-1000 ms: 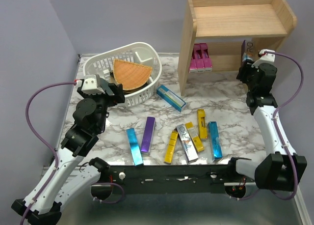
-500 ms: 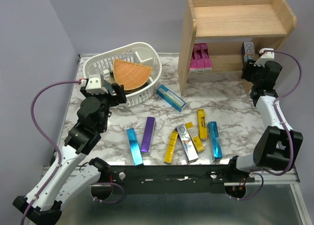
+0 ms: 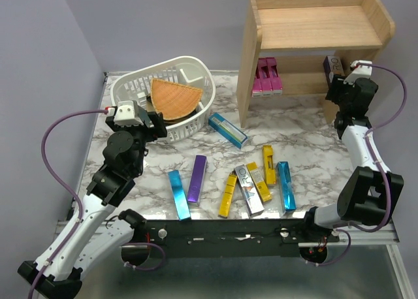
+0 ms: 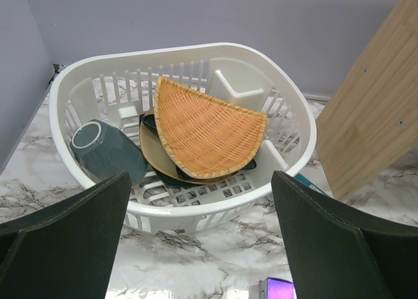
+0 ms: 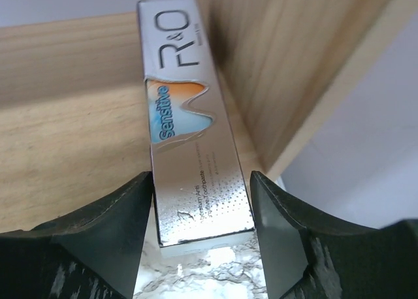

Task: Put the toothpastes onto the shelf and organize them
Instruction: Place the toothpaste on the shelf.

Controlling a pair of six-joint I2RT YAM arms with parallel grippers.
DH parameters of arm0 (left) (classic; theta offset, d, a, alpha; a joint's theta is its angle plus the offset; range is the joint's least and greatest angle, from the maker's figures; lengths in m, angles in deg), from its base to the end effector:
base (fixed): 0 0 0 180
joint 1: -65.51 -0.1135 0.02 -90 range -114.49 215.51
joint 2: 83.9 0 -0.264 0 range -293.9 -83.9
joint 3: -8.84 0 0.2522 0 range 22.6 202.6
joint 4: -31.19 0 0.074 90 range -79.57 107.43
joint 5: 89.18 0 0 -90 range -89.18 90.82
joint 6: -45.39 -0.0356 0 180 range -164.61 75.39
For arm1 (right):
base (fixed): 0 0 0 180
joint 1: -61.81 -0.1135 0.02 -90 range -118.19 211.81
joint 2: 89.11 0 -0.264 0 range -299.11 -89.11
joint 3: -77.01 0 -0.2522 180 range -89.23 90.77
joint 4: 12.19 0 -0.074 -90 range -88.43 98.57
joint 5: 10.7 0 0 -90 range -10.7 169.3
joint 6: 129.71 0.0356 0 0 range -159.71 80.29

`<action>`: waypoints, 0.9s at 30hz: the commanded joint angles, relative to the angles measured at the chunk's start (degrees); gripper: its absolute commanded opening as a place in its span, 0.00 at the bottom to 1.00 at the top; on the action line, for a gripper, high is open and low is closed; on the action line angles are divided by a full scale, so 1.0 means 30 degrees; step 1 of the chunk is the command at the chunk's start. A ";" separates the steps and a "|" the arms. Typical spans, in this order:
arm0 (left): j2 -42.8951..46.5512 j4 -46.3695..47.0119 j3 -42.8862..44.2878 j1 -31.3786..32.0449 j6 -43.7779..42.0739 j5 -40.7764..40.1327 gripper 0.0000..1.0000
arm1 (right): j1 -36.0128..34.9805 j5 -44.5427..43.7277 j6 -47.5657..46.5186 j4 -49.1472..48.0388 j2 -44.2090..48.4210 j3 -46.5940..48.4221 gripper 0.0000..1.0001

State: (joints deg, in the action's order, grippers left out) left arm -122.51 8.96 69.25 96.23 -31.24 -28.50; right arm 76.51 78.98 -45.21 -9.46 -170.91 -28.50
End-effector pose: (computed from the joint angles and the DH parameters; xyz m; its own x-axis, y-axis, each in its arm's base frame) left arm 0.1404 -0.0631 0.3711 -0.0119 -0.2274 -0.9737 0.0223 0.9735 -0.2277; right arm 0.3292 -0.0866 0.3236 -0.1927 -0.0485 -0.9801 0.2417 0.9657 -0.0953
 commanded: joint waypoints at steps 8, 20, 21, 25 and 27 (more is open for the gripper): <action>0.0594 0.0860 -0.0375 -0.0074 -0.0500 -0.0832 0.99 | 0.0110 -0.2093 0.0368 -0.0632 0.0255 0.0469 0.53; 0.0653 0.1065 -0.0522 -0.0074 -0.0705 -0.1008 0.99 | 0.0139 -0.3438 -0.0452 -0.1012 -0.1004 0.1465 0.53; 0.0595 0.1065 -0.0551 -0.0074 -0.0676 -0.1008 0.99 | 0.0110 -0.3555 -0.0511 -0.1041 -0.1034 0.1524 0.55; 0.0595 0.1065 -0.0551 -0.0074 -0.0705 -0.1037 0.99 | 0.0139 -0.5046 -0.0278 -0.1450 -0.0859 0.1408 0.60; 0.0624 0.1066 -0.0551 -0.0074 -0.0734 -0.1066 0.99 | 0.0139 -0.5840 -0.0277 -0.1801 -0.0742 0.1203 0.61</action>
State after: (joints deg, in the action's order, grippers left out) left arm -120.98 10.55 68.38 96.20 -32.71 -30.05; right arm 75.89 74.20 -45.19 -10.57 -173.17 -25.85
